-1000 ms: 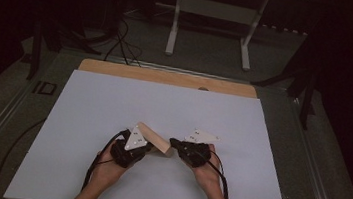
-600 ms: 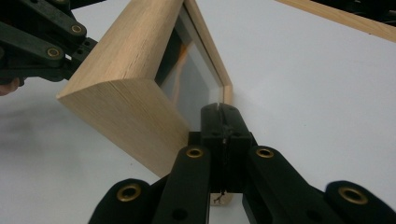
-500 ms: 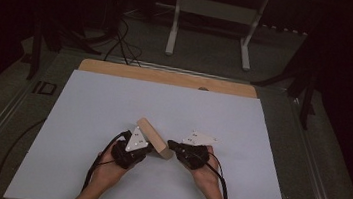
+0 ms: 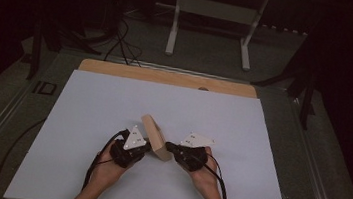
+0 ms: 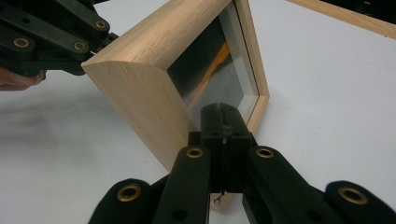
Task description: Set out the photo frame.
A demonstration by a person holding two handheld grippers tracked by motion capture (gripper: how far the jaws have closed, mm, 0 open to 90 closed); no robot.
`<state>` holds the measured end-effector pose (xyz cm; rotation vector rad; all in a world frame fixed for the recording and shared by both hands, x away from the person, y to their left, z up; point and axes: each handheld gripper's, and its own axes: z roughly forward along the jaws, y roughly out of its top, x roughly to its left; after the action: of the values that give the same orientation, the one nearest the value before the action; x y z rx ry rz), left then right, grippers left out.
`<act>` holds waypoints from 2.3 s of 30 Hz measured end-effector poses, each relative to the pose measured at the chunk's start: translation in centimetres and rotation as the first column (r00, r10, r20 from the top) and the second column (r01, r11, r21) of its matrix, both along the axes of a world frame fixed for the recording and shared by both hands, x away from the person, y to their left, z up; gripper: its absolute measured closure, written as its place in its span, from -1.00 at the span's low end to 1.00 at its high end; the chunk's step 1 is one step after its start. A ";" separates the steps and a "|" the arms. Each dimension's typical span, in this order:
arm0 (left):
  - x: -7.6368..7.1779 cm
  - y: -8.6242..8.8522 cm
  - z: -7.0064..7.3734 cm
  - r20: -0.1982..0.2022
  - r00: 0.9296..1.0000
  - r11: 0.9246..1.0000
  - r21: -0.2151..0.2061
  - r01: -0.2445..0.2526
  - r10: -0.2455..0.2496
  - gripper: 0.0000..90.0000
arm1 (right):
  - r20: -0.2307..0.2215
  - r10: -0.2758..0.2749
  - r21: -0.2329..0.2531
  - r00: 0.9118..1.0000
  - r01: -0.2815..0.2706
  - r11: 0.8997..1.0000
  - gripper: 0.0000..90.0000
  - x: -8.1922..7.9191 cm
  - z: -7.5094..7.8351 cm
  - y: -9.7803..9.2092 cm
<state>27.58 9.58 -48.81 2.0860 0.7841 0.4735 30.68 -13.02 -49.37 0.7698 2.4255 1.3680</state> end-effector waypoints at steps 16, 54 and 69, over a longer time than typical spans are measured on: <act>0.1 0.5 0.0 -0.001 1.000 1.000 -0.010 -0.005 0.005 0.99 | 0.006 0.023 -0.004 1.000 -0.023 1.000 1.00 -0.7 0.1 0.2; 0.9 3.0 0.5 -0.015 0.997 0.994 -0.079 -0.078 0.077 0.77 | 0.014 0.025 0.014 1.000 -0.025 1.000 0.77 -0.8 0.6 0.2; 0.0 4.4 2.8 0.038 0.992 0.979 -0.166 -0.114 0.122 0.39 | 0.018 0.000 0.005 1.000 0.000 1.000 0.57 -0.7 0.8 -0.5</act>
<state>27.62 13.96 -46.03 1.8772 0.8920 0.5049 29.94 -13.55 -48.57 0.7551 2.4099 1.3751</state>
